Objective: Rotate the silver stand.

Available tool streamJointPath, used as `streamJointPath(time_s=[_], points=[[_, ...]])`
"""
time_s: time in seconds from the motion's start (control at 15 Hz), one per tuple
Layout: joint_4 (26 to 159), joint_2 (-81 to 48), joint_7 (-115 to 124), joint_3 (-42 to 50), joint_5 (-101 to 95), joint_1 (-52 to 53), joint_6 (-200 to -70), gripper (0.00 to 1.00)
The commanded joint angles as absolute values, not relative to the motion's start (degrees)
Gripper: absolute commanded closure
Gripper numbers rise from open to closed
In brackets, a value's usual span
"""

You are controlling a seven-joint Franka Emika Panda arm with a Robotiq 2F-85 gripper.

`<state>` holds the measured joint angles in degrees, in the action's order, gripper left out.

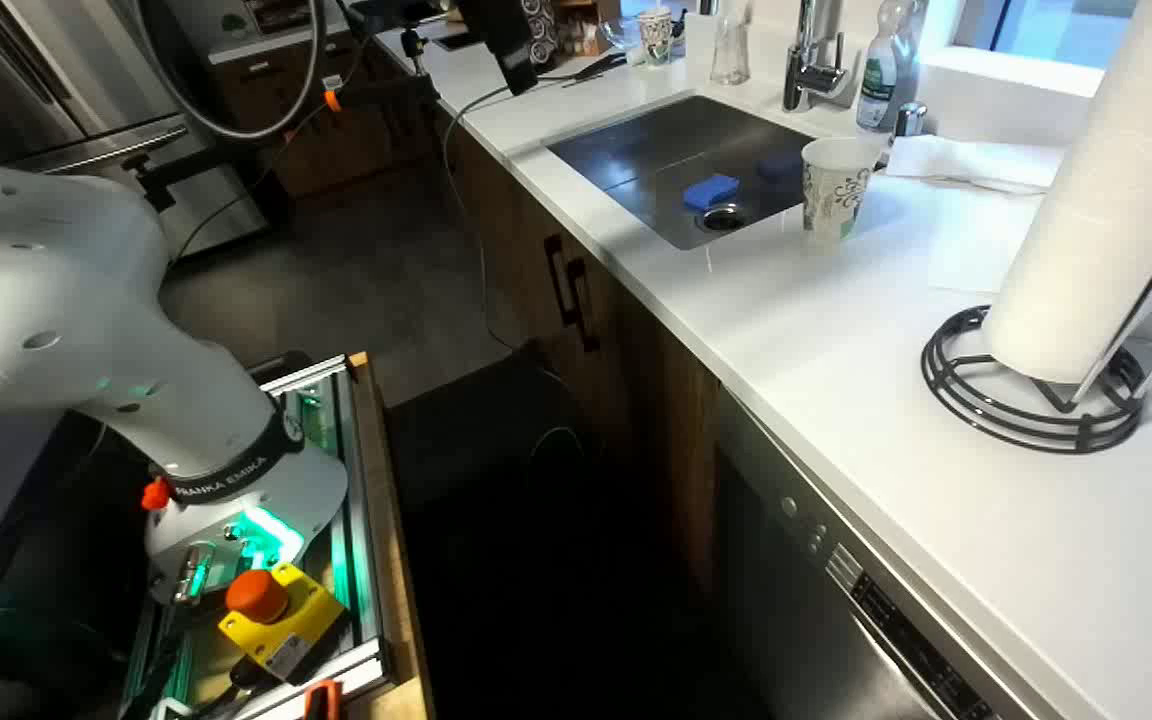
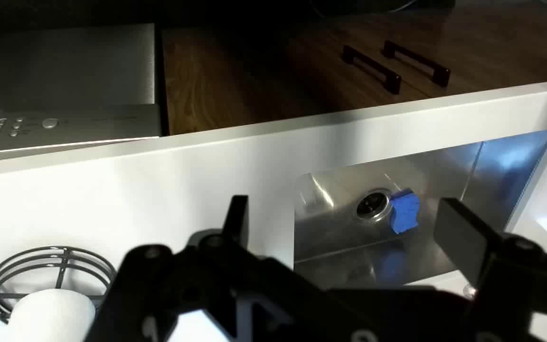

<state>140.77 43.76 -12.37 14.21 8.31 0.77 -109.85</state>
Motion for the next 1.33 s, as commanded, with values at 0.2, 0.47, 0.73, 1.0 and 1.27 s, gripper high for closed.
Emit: streamJointPath(time_s=[0.2,0.47,0.73,1.0,1.27], points=[[140.64,43.5,-13.09,13.34,9.09,-0.45,-109.63,0.0],[140.64,43.5,-13.09,13.34,9.09,-0.45,-109.63,0.0],[137.45,40.12,-12.39,11.24,9.03,0.84,-111.5,0.0],[129.05,32.77,-11.89,6.88,6.17,1.3,-114.74,0.0],[115.88,22.25,-9.34,4.99,2.12,-0.75,-115.37,0.0]])
